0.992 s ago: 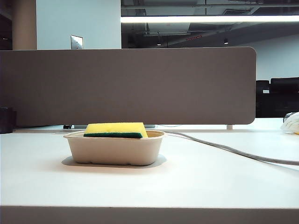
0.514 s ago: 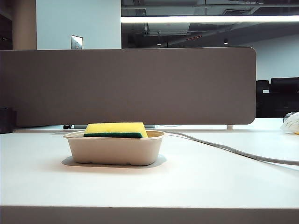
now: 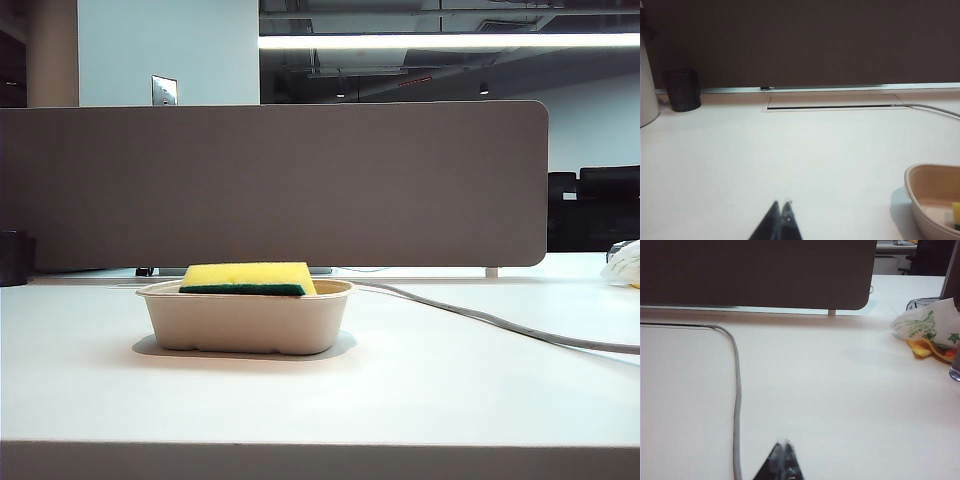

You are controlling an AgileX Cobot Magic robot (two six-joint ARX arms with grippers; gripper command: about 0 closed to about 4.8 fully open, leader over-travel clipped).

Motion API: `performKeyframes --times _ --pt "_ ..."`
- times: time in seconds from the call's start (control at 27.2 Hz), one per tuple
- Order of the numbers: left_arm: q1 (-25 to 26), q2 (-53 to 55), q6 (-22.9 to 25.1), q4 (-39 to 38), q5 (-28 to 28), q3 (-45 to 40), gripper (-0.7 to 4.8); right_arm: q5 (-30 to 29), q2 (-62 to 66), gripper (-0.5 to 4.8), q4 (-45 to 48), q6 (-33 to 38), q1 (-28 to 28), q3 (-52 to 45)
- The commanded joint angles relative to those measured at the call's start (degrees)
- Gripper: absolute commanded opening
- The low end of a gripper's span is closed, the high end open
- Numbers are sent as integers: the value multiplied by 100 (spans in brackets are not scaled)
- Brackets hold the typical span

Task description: Pick up the cleaning sponge from the table and place it into the paper lunch box.

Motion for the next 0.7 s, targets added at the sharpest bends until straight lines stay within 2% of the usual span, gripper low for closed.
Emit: performKeyframes --times 0.04,0.7 --pt "9 4 28 76 17 7 -4 4 0 -5 94 2 2 7" --pt "0 4 24 -13 17 7 -4 4 0 -5 94 2 2 7"
